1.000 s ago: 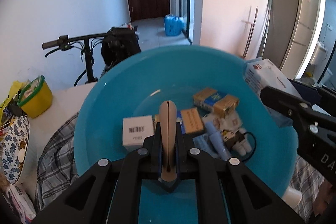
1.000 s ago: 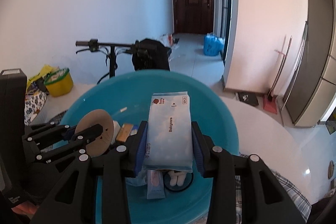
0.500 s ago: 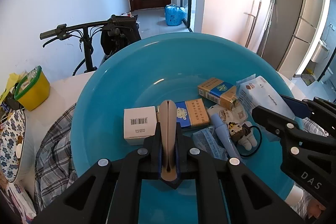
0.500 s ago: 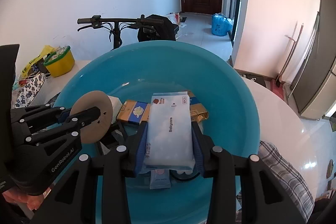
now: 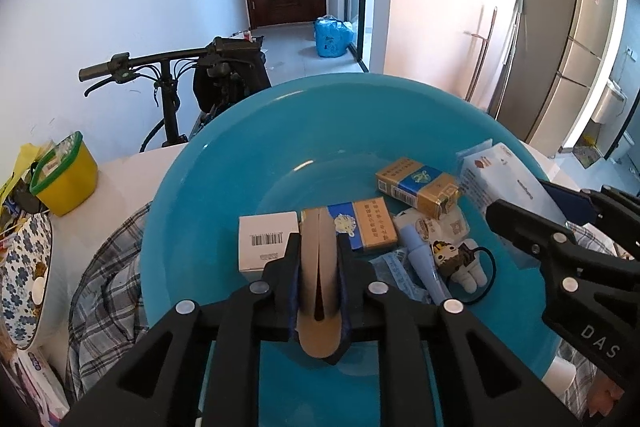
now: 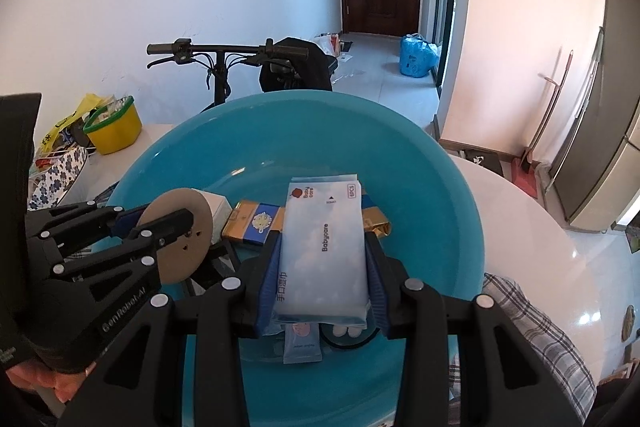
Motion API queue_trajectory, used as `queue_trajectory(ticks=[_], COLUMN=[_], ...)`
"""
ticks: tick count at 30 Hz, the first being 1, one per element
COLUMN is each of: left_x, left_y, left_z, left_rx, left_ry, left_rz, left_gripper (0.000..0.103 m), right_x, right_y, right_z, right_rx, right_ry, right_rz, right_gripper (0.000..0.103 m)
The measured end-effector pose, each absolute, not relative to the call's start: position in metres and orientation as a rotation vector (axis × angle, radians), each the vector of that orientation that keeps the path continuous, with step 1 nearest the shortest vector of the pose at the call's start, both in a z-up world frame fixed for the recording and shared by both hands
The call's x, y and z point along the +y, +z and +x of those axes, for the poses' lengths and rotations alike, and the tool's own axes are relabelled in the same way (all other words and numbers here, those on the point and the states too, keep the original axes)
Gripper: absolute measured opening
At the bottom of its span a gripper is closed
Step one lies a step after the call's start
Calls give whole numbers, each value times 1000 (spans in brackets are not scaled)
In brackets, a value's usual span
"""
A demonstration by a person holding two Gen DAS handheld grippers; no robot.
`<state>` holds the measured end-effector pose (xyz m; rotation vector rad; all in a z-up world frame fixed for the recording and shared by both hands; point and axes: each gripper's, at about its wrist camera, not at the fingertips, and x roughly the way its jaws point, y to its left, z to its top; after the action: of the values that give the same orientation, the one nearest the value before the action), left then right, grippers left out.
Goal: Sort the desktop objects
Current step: 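Open the left gripper to drop the wooden disc into the basin while the right gripper releases the wet-wipe pack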
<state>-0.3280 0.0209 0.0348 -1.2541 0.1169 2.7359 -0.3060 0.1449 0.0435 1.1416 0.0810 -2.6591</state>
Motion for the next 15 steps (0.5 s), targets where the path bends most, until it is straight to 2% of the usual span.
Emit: queue_trajectory(ticks=[1, 3, 4, 5, 9, 12, 15], left_x=[20, 18, 17, 16, 12, 9, 9], left_y=[36, 40, 42, 44, 49, 50, 51], left_z=[-328, -326, -325, -323, -322, -323, -324], left_rx=[112, 110, 109, 108, 101, 81, 78], left_ry=[2744, 2770, 2782, 2796, 2805, 2813, 2810], left_rz=[-1247, -1216, -1196, -1174, -1171, -1169, -1169], left_gripper=[29, 60, 66, 70, 71, 80, 80], right_x=[145, 145, 145, 145, 144, 145, 145], right_y=[43, 43, 43, 43, 42, 42, 39], right_z=[-306, -306, -306, -307, -308, -308, -310], right_rx=[82, 85, 87, 88, 90, 87, 85], right_ry=[-2660, -2660, -2659, -2658, -2657, -2658, -2658], right_rz=[1142, 1146, 1148, 1150, 1153, 1156, 1163], right_gripper=[38, 38, 38, 38, 38, 38, 38])
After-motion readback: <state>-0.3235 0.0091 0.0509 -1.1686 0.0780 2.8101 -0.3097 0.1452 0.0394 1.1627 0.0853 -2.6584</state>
